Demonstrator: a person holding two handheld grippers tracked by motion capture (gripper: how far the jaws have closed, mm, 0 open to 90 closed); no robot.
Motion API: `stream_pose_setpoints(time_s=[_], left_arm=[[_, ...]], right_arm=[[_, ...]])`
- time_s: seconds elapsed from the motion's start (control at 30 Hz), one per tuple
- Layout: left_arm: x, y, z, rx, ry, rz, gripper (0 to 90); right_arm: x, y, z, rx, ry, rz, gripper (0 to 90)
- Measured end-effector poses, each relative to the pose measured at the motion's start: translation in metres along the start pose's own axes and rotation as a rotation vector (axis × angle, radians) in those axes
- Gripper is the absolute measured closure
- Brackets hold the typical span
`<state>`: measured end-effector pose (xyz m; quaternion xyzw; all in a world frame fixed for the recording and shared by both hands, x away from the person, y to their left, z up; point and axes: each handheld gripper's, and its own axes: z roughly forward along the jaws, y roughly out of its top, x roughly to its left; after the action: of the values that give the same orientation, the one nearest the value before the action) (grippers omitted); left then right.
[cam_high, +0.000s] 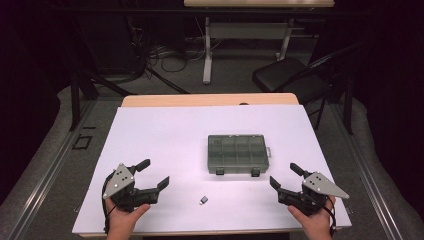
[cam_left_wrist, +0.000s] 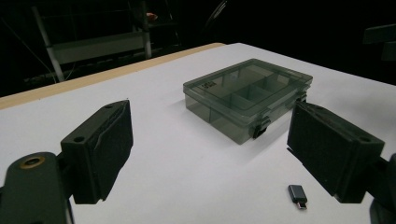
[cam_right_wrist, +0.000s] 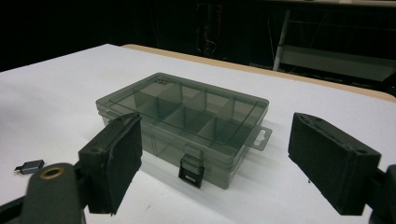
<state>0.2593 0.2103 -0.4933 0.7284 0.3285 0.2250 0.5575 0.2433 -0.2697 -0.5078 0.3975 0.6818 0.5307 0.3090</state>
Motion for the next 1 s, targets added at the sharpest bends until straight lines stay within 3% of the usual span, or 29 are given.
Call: stream_pose_setpoints(time_s=[0.47,0.63,0.77,1.0], left_arm=[[-0.002,-0.001,0.006,0.025,-0.023,-0.022,14.7],[-0.002,0.000,0.011,0.056,0.010,-0.036,14.9],[-0.001,0.001,0.016,0.068,-0.002,-0.060,15.3],[-0.006,0.000,0.026,0.114,-0.010,-0.081,21.9]], right_arm=[[-0.001,-0.001,0.007,0.033,-0.010,-0.001,19.5],[-0.004,0.001,0.009,0.027,-0.002,-0.006,29.1],[-0.009,0.000,0.012,0.039,0.013,0.020,34.1],[-0.009,0.003,0.012,0.028,0.001,-0.009,37.9]])
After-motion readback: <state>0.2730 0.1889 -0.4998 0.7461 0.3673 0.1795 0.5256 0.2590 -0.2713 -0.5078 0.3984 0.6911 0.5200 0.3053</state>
